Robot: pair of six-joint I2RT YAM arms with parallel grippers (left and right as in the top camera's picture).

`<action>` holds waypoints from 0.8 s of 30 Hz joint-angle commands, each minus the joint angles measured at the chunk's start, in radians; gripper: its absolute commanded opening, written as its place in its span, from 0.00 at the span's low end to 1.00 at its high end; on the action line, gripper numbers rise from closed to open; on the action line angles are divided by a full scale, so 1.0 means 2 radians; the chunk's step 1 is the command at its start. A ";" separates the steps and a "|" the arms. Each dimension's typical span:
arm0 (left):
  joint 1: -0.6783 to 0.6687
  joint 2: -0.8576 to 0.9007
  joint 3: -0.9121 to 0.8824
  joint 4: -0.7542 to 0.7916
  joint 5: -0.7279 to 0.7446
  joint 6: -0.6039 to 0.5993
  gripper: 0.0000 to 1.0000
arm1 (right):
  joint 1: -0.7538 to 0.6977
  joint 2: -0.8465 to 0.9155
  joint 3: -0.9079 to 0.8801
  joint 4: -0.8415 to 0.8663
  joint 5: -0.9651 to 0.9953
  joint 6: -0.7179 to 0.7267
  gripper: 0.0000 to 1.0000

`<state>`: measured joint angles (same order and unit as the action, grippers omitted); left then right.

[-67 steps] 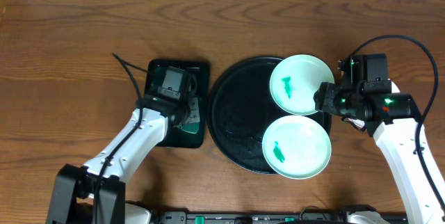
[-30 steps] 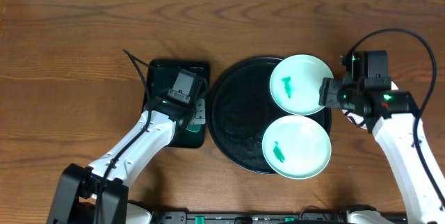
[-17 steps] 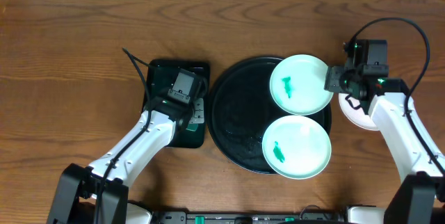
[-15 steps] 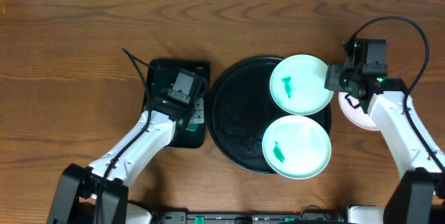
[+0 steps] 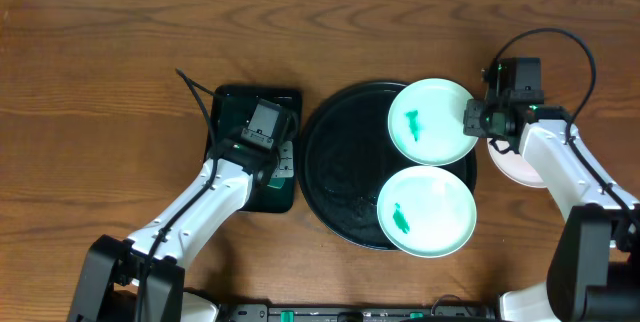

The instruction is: Clean dirty plates on tray and stack at the side

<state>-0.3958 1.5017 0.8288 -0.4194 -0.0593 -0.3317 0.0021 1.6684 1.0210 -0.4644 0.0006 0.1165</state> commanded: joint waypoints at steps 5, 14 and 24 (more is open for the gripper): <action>-0.001 0.001 -0.003 -0.001 -0.010 0.009 0.08 | -0.004 0.016 -0.001 -0.015 0.005 -0.005 0.29; -0.002 0.001 -0.003 -0.001 -0.010 0.009 0.09 | -0.004 0.017 -0.001 -0.024 0.014 -0.005 0.25; -0.001 0.001 -0.003 -0.001 -0.010 0.009 0.09 | -0.004 0.017 -0.002 -0.023 0.014 -0.005 0.18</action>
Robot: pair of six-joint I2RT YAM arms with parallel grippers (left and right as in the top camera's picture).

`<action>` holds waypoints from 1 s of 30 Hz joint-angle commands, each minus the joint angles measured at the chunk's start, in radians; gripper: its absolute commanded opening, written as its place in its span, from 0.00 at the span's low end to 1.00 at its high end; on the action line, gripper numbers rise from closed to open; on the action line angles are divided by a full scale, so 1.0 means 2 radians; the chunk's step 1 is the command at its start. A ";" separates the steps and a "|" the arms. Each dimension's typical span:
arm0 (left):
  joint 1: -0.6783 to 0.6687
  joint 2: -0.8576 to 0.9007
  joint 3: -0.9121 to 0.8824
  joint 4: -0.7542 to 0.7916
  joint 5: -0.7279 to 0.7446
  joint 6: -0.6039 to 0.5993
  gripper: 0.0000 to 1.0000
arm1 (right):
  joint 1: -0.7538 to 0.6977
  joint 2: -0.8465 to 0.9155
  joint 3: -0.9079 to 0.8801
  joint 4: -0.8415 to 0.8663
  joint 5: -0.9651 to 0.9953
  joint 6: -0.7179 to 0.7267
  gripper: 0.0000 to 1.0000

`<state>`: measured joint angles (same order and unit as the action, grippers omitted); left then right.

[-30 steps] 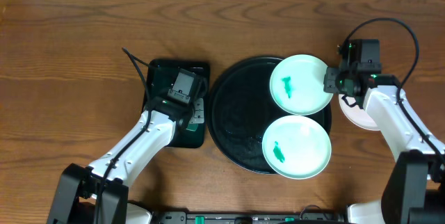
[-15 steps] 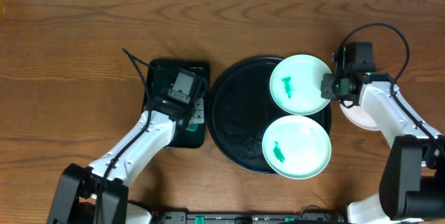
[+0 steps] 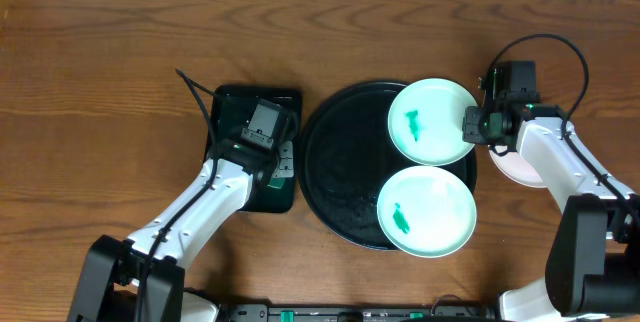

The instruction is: Clean dirty plates on tray and stack at the side

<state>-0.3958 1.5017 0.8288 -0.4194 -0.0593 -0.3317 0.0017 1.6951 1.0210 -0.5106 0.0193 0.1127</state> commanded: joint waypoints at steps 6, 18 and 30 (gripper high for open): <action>-0.001 0.001 -0.003 -0.001 -0.010 0.009 0.09 | -0.003 0.003 -0.002 -0.001 0.005 -0.003 0.07; -0.001 0.001 -0.003 -0.001 -0.010 0.009 0.09 | -0.003 0.004 -0.002 -0.001 0.005 -0.003 0.01; -0.001 0.001 -0.003 0.000 -0.011 0.009 0.09 | -0.003 0.003 -0.002 0.006 -0.059 0.049 0.01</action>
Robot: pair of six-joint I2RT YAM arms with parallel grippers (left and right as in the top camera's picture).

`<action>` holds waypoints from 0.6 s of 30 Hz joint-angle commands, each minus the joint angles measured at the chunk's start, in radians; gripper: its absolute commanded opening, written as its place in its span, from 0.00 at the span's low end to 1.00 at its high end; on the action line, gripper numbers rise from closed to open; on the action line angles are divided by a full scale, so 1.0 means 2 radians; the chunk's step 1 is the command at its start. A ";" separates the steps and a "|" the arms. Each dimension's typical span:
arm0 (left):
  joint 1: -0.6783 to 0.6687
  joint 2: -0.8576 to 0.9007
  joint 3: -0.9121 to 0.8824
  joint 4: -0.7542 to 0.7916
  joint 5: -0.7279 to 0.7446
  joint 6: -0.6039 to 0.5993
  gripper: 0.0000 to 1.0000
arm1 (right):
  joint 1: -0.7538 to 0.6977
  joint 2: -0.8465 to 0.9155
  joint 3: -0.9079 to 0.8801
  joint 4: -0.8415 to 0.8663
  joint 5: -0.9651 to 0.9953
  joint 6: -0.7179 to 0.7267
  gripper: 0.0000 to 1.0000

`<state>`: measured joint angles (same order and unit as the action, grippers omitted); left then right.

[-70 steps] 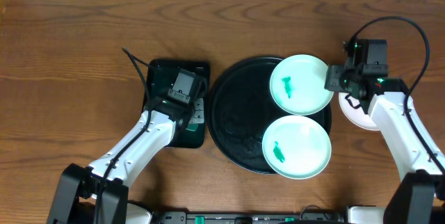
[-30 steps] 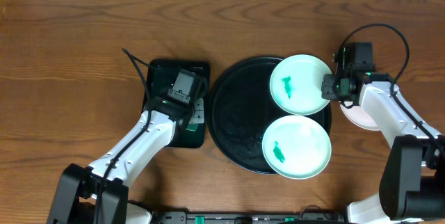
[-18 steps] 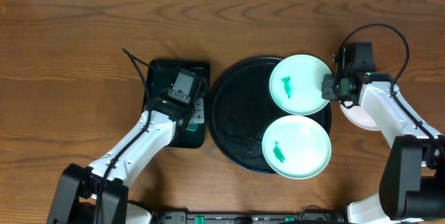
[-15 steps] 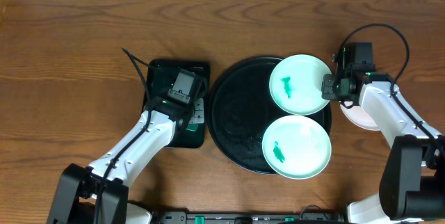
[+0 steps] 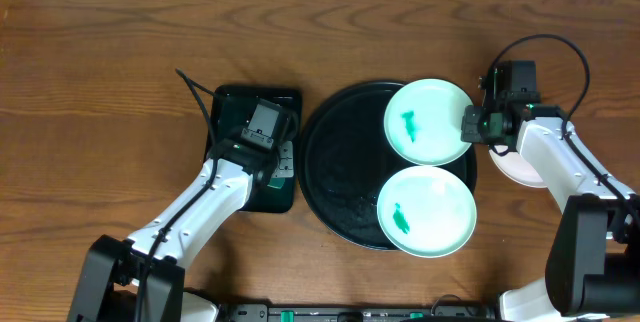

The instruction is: Clean dirty plates on tray and stack at the side

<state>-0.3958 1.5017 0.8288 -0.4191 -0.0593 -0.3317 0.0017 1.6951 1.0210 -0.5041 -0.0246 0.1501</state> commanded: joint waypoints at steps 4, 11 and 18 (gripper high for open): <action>-0.001 0.001 -0.003 -0.001 -0.011 0.009 0.09 | -0.002 0.003 -0.002 0.005 -0.070 0.050 0.01; -0.001 0.001 -0.003 -0.001 -0.010 0.009 0.09 | 0.022 0.003 -0.002 0.005 -0.071 0.091 0.01; -0.001 0.001 -0.003 -0.001 -0.010 0.009 0.09 | 0.076 0.003 -0.002 0.003 -0.071 0.159 0.01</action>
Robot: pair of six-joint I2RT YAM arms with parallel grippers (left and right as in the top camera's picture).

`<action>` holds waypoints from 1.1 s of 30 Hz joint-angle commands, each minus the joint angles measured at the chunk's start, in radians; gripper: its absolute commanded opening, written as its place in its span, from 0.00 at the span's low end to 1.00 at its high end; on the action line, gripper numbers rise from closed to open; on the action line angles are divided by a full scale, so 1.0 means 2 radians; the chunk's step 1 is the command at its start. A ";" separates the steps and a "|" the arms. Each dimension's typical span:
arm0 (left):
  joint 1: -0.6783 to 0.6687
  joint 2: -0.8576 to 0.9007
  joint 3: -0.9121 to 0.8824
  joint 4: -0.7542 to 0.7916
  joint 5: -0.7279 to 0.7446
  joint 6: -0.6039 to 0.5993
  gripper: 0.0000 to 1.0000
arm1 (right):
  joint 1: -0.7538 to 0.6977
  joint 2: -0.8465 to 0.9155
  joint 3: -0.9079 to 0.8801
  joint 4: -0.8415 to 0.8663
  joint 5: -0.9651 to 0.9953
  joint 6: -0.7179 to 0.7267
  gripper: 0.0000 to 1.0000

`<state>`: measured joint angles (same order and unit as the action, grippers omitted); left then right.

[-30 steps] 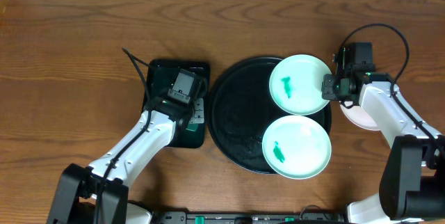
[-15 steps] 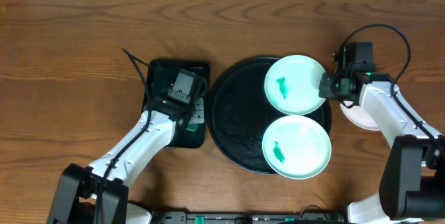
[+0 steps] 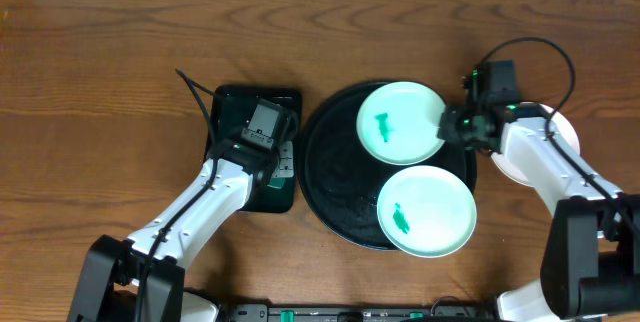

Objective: Clean dirty plates on tray and stack at the side
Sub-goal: 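Slide the pale green plate left across the round tray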

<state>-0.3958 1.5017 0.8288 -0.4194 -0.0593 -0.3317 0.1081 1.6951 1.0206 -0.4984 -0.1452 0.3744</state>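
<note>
Two white plates with green smears lie on the round black tray. The upper plate sits toward the tray's back, and its smear is left of centre. The lower plate overhangs the tray's front right edge. My right gripper is at the upper plate's right rim and appears shut on it. My left gripper rests over a dark bin left of the tray; its fingers are hidden beneath the wrist.
A clean white plate lies on the table right of the tray, partly under my right arm. A green sponge shows in the dark bin beside the left arm. A black cable sticks out at the bin's back left corner.
The upper plate has shifted to the left, further onto the tray, and my right gripper has moved left with its rim. The left arm and the lower plate are unchanged.
My right gripper first stood at the right rim of the upper plate, which hung over the tray's back right edge. It stayed there through the following moments with the plate barely shifting. Now plate and gripper are further left, over the tray.
</note>
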 commanded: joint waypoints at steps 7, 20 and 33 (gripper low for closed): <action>-0.001 0.001 -0.003 -0.001 -0.010 0.009 0.09 | 0.071 0.003 -0.002 -0.015 0.006 0.092 0.01; -0.001 0.001 -0.003 -0.001 -0.010 0.009 0.09 | 0.110 0.003 -0.002 -0.034 0.022 0.125 0.01; -0.001 0.001 -0.003 -0.001 -0.010 0.009 0.09 | 0.105 0.003 -0.001 -0.014 0.058 0.076 0.46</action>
<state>-0.3958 1.5017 0.8288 -0.4194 -0.0593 -0.3317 0.3183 1.6951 1.0206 -0.5365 -0.0654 0.5888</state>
